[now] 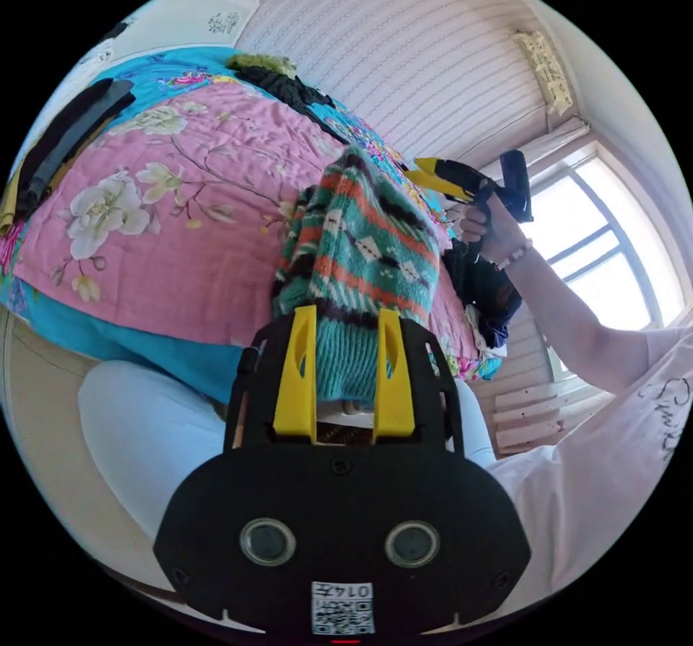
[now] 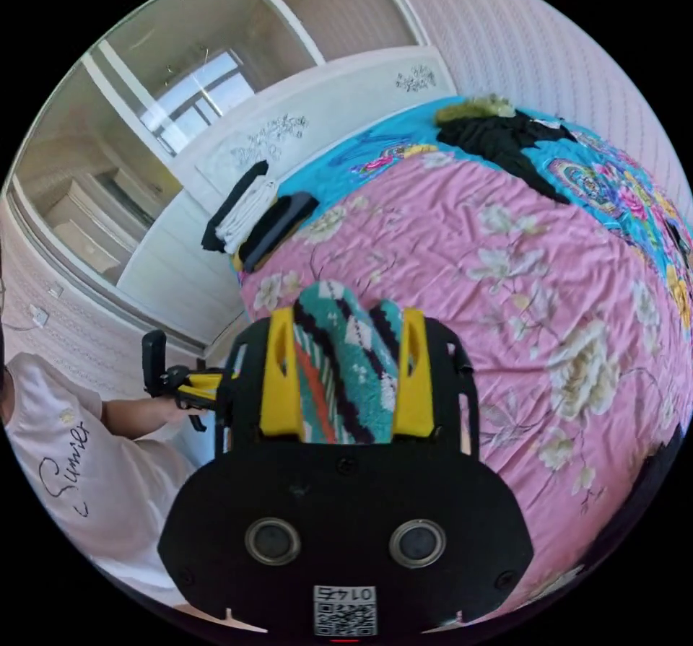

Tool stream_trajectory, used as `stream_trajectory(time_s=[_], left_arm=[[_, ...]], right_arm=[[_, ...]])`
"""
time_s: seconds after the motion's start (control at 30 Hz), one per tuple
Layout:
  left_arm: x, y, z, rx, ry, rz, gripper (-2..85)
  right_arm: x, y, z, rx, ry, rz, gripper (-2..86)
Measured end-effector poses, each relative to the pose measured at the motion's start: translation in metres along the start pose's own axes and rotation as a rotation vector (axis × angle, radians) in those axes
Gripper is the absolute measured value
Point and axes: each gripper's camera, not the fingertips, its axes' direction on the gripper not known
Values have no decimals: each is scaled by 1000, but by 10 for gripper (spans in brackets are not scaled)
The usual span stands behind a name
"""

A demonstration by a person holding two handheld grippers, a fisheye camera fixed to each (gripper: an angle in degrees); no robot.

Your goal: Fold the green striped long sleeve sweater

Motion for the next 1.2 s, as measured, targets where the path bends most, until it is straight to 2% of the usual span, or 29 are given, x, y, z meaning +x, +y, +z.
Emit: stream_trajectory(time_s=[0.07,0.13,0.2,0.27,0.3,0.37,0.47,0.6,0.7,0.87,1.2], left_arm=[[1,-1,-11,84,-93,30,179],[1,-3,-11,85,-136,50,191],[-2,-4,-1,55,-129,50,198],[-12,-7,25,-72,-66,14,197],[-13,-7,32,-113,-50,9,196],[-12,-9,41,-126,-50,2,182],[-13,-11,41,-127,-44,-34,167],[-19,-10,40,-112,20,-67,157],[-16,-7,36,-106,35,-69,160],[9,3,34,-100,5,65,184],[60,28,23,-114,-76,295,210]], right_arm=[[16,-15,14,-125,22,-38,256],[29,-25,41,-296,16,-78,263],[41,-32,74,-480,31,-117,261],[63,-37,111,-664,-17,-117,250],[70,-38,119,-693,-53,-97,248],[100,-35,143,-779,-246,21,240],[119,-33,152,-806,-304,45,221],[119,-24,145,-769,-321,-38,186],[110,-7,118,-648,-309,-145,167],[74,44,55,-418,-247,-327,159],[42,142,19,-248,-85,-358,154]])
